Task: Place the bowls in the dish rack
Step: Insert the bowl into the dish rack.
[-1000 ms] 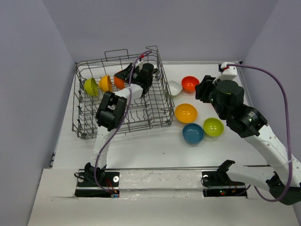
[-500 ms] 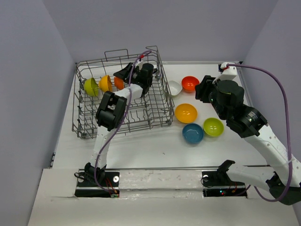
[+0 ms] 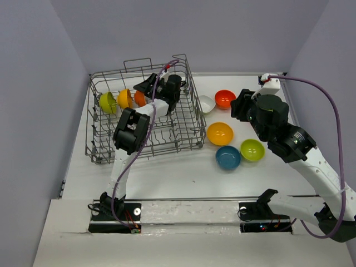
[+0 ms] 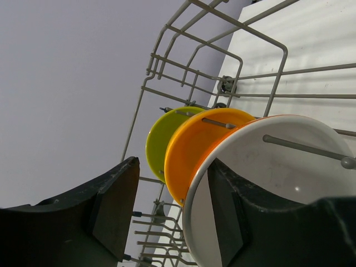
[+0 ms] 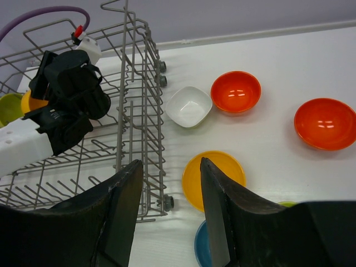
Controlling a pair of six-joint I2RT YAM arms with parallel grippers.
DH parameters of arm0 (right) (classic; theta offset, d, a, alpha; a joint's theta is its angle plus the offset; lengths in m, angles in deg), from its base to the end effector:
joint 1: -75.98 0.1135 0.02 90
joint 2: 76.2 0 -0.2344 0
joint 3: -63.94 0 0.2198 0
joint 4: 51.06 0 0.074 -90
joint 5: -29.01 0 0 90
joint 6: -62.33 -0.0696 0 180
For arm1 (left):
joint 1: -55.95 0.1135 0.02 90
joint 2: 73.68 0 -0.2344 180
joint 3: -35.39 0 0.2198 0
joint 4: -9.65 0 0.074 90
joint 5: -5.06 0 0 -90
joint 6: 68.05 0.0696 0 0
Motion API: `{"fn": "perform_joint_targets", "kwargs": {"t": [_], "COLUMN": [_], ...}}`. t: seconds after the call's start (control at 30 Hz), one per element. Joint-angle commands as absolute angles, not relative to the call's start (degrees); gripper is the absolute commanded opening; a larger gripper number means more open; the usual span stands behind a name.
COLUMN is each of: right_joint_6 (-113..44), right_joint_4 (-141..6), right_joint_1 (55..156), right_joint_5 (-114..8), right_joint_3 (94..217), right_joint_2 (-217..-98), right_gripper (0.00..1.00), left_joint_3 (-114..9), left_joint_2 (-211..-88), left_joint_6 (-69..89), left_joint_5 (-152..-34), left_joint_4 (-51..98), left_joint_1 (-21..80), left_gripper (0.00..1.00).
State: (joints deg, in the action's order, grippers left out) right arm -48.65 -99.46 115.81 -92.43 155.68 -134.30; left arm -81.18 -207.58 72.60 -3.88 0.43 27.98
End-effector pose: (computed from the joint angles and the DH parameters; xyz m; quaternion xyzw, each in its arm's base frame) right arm 0.1831 0.1054 0.4003 0.0383 0.7792 0.1123 0.6154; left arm 0.4529 -0.1627 0.2050 0.0342 0.7140 0.5792 0.3919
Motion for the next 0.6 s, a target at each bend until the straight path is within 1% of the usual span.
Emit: {"fn": "perform_joint_targets", "kwargs": {"t": [0.0,0.17,0.57], "right_joint_6": [-48.3,-48.3,-48.3], "right_joint_4": [-96.3,-96.3,-96.3], "right_joint_1": [116.3,116.3,116.3], "right_joint_5": [-92.5,-92.5,-92.4], "right_joint_3": [154.9,154.9,154.9], "right_joint_2": [-133.9,-133.9,-133.9], "right_gripper": [0.52,0.52,0.52], "left_joint_3": [-81.4,-81.5,-82.5], "left_joint_2": [-206.5,-206.3,-205.5], "left_joint_6": [71.9,71.9,71.9], "left_joint_5": [-3.1,-3.2,-3.3], "left_joint_4": [-2.0,-1.8,-1.3], "left_joint_1": [28.0,28.0,27.9], "left_gripper": [0.66,0.69,0.70]}}
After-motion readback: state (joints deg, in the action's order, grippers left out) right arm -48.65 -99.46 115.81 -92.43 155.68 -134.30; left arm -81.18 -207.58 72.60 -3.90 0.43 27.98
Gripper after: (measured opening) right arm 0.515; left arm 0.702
